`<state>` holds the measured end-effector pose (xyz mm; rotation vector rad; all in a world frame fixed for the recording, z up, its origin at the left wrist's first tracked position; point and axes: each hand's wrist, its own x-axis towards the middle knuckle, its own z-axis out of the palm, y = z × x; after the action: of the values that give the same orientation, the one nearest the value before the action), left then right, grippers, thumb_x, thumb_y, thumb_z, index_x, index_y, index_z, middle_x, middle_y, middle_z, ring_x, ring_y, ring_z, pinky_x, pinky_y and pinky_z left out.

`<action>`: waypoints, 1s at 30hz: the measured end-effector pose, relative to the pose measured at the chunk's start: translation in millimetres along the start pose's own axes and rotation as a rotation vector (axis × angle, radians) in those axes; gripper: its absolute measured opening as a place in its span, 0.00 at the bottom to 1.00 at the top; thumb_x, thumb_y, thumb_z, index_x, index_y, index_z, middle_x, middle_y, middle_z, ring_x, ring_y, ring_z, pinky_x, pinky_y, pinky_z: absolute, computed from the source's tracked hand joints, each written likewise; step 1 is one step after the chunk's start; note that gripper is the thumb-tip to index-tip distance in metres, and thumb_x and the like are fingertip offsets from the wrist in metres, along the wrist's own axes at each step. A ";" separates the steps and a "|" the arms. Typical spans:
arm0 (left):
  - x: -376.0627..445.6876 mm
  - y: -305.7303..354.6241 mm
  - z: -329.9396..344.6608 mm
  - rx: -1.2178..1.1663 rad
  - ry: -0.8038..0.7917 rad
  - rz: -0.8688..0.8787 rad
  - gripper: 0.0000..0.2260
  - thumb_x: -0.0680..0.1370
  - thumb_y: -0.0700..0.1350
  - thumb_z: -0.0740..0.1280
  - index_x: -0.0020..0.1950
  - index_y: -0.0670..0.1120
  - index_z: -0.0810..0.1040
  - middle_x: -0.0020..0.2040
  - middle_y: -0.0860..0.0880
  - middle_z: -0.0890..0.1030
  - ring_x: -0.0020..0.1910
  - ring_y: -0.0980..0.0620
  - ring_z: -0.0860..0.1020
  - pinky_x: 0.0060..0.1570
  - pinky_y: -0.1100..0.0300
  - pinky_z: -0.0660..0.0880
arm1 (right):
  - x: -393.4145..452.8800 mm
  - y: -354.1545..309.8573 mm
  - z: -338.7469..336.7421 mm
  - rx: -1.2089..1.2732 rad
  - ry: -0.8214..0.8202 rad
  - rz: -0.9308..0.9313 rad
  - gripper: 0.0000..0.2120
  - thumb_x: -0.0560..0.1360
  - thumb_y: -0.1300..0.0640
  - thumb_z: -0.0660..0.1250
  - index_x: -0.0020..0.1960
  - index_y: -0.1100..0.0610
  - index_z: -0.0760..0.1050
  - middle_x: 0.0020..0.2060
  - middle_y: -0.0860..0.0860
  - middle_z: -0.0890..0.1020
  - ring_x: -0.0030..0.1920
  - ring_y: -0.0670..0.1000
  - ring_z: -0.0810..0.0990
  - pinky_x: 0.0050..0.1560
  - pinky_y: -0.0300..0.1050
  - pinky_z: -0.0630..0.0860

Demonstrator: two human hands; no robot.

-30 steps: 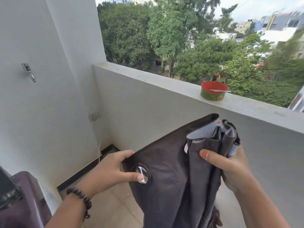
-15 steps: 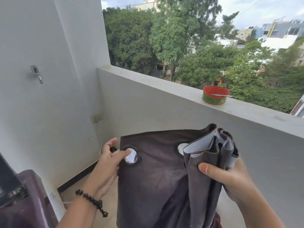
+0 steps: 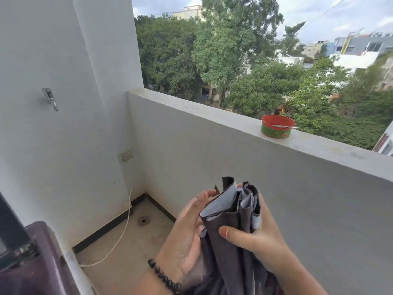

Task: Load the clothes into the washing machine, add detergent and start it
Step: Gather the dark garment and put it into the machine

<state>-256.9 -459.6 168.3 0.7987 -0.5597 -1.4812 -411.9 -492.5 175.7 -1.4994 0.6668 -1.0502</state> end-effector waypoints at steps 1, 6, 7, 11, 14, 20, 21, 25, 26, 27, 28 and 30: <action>-1.2 -3.2 -1.0 0.009 -0.026 0.021 0.42 0.57 0.60 0.82 0.63 0.39 0.77 0.58 0.39 0.82 0.49 0.47 0.84 0.43 0.57 0.82 | -0.2 1.9 -0.4 0.018 -0.007 -0.005 0.27 0.60 0.70 0.73 0.57 0.55 0.74 0.48 0.45 0.86 0.50 0.44 0.84 0.46 0.34 0.78; -0.5 -7.5 -13.1 0.057 -0.261 0.032 0.39 0.61 0.53 0.82 0.66 0.36 0.76 0.72 0.37 0.71 0.68 0.41 0.73 0.59 0.52 0.77 | -0.2 5.4 -8.3 0.208 -0.002 0.054 0.31 0.54 0.60 0.77 0.57 0.63 0.77 0.47 0.60 0.85 0.50 0.61 0.84 0.46 0.48 0.80; 0.8 -8.1 -14.3 0.098 -0.321 0.036 0.39 0.62 0.52 0.82 0.68 0.37 0.75 0.74 0.38 0.68 0.71 0.40 0.70 0.62 0.50 0.74 | -0.6 4.6 -9.8 0.264 -0.017 0.055 0.27 0.54 0.61 0.76 0.54 0.63 0.79 0.44 0.61 0.85 0.47 0.61 0.84 0.43 0.48 0.80; 2.3 -9.7 -12.0 0.243 -0.416 0.086 0.37 0.63 0.49 0.82 0.69 0.46 0.75 0.77 0.45 0.64 0.75 0.44 0.65 0.73 0.39 0.60 | -0.2 -5.7 -7.0 0.571 -0.140 0.060 0.20 0.60 0.62 0.78 0.51 0.65 0.81 0.44 0.66 0.83 0.44 0.63 0.84 0.44 0.52 0.81; 2.0 -16.4 -11.7 0.191 -0.353 0.105 0.46 0.60 0.45 0.84 0.74 0.51 0.67 0.74 0.49 0.70 0.72 0.46 0.70 0.72 0.41 0.64 | 2.4 -7.6 -6.0 0.879 -0.255 0.064 0.16 0.77 0.73 0.56 0.64 0.76 0.66 0.57 0.73 0.75 0.58 0.70 0.77 0.60 0.61 0.74; 0.1 -20.8 -16.2 0.046 -0.377 -0.012 0.31 0.69 0.32 0.71 0.72 0.41 0.70 0.67 0.37 0.75 0.64 0.39 0.76 0.64 0.45 0.73 | 6.6 -23.3 -6.9 1.033 -0.212 0.055 0.32 0.67 0.74 0.33 0.65 0.80 0.61 0.60 0.80 0.68 0.63 0.75 0.70 0.66 0.66 0.66; 0.5 -18.4 -14.8 0.062 -0.249 -0.004 0.22 0.70 0.31 0.68 0.64 0.38 0.78 0.59 0.35 0.81 0.54 0.41 0.81 0.55 0.50 0.79 | 5.8 -15.7 -3.9 0.954 -0.194 0.030 0.26 0.69 0.72 0.45 0.61 0.76 0.71 0.54 0.76 0.76 0.57 0.71 0.77 0.59 0.62 0.74; 9.5 0.2 -22.9 0.091 0.230 0.182 0.14 0.76 0.26 0.56 0.45 0.37 0.80 0.35 0.41 0.83 0.30 0.51 0.81 0.31 0.63 0.79 | -1.8 -13.5 -26.0 0.459 0.069 0.063 0.16 0.52 0.65 0.70 0.39 0.59 0.84 0.35 0.60 0.84 0.34 0.57 0.85 0.31 0.47 0.80; 11.9 7.6 -25.7 0.087 0.281 0.246 0.15 0.76 0.26 0.55 0.44 0.38 0.80 0.35 0.43 0.83 0.31 0.51 0.81 0.31 0.64 0.79 | -2.0 -17.1 -25.9 0.424 0.089 0.051 0.16 0.53 0.69 0.68 0.39 0.58 0.85 0.35 0.59 0.85 0.34 0.56 0.85 0.32 0.45 0.80; 13.1 13.6 -26.8 0.085 0.310 0.302 0.15 0.76 0.26 0.55 0.42 0.39 0.79 0.36 0.44 0.84 0.33 0.51 0.81 0.33 0.64 0.79 | -1.6 -16.8 -26.8 0.397 0.107 0.050 0.18 0.55 0.72 0.65 0.38 0.57 0.85 0.36 0.59 0.85 0.35 0.55 0.85 0.32 0.44 0.80; 13.4 19.3 -26.8 0.082 0.316 0.350 0.16 0.75 0.26 0.54 0.41 0.39 0.79 0.38 0.43 0.85 0.36 0.51 0.83 0.35 0.64 0.79 | -1.5 -16.3 -27.7 0.366 0.127 0.048 0.19 0.56 0.73 0.63 0.38 0.57 0.85 0.36 0.58 0.85 0.36 0.54 0.86 0.33 0.43 0.80; 11.6 27.0 -20.4 0.065 0.306 0.425 0.17 0.75 0.26 0.53 0.37 0.38 0.78 0.41 0.42 0.85 0.43 0.50 0.84 0.38 0.64 0.80 | -1.1 -12.4 -31.3 0.293 0.089 0.026 0.18 0.56 0.71 0.68 0.42 0.57 0.85 0.40 0.59 0.86 0.40 0.54 0.86 0.37 0.43 0.81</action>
<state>-223.4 -470.7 174.1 0.8753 -0.5085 -0.9347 -441.9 -503.5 186.5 -1.1938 0.5652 -1.1464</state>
